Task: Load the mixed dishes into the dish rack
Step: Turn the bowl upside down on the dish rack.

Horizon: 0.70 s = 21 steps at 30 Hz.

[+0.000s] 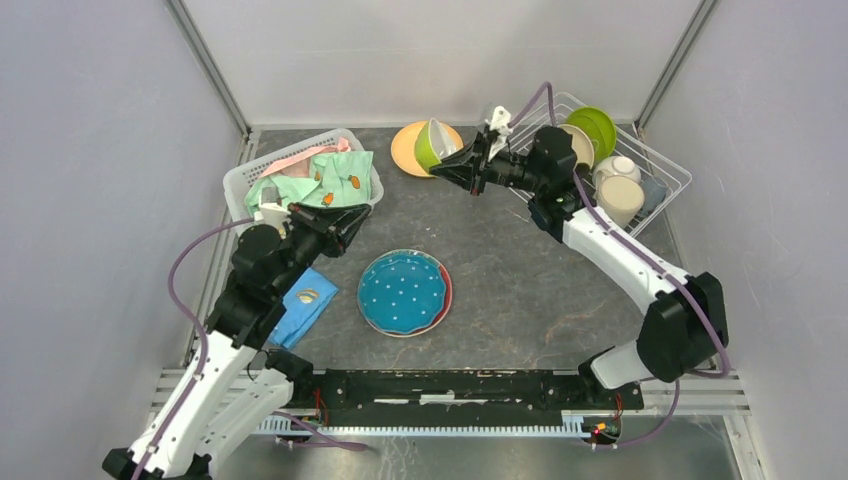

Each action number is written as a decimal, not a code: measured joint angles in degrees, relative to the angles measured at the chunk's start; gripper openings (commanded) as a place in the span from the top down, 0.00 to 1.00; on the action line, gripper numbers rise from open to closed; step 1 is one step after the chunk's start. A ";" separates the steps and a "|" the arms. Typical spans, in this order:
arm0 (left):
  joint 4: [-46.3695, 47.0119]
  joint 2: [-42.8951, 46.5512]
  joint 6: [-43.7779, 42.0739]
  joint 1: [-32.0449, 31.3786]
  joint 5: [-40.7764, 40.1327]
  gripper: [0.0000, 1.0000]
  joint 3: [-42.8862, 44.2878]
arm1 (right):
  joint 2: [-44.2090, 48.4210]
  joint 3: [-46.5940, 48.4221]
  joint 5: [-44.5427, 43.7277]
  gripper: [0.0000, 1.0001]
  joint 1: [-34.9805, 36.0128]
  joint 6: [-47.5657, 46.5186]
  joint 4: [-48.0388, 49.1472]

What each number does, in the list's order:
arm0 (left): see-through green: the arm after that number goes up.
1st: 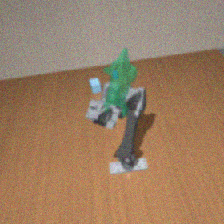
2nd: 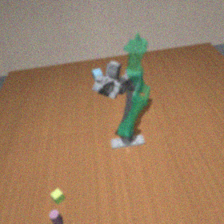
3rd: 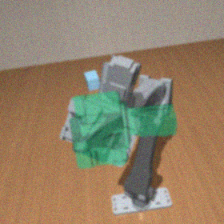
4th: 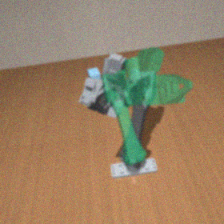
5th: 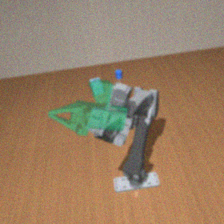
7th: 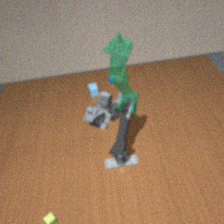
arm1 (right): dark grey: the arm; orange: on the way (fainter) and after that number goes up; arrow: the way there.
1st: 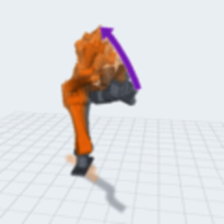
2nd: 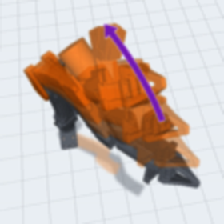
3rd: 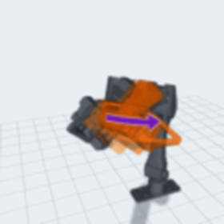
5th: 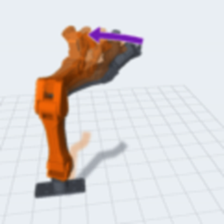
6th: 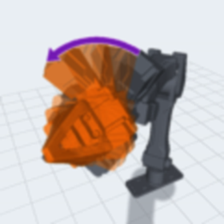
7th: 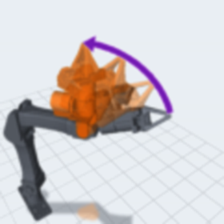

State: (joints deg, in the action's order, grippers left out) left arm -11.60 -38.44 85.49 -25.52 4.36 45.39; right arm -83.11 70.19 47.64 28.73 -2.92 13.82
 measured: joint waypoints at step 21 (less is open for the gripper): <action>-4.13 7.15 0.00 0.00 -3.26 0.98 -9.25 | -15.19 -20.87 16.28 1.00 -34.21 88.26 68.76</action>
State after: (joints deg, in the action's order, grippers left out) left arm -15.73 -31.29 85.49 -25.52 1.10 36.14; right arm -98.30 49.32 63.92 -5.48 85.34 82.59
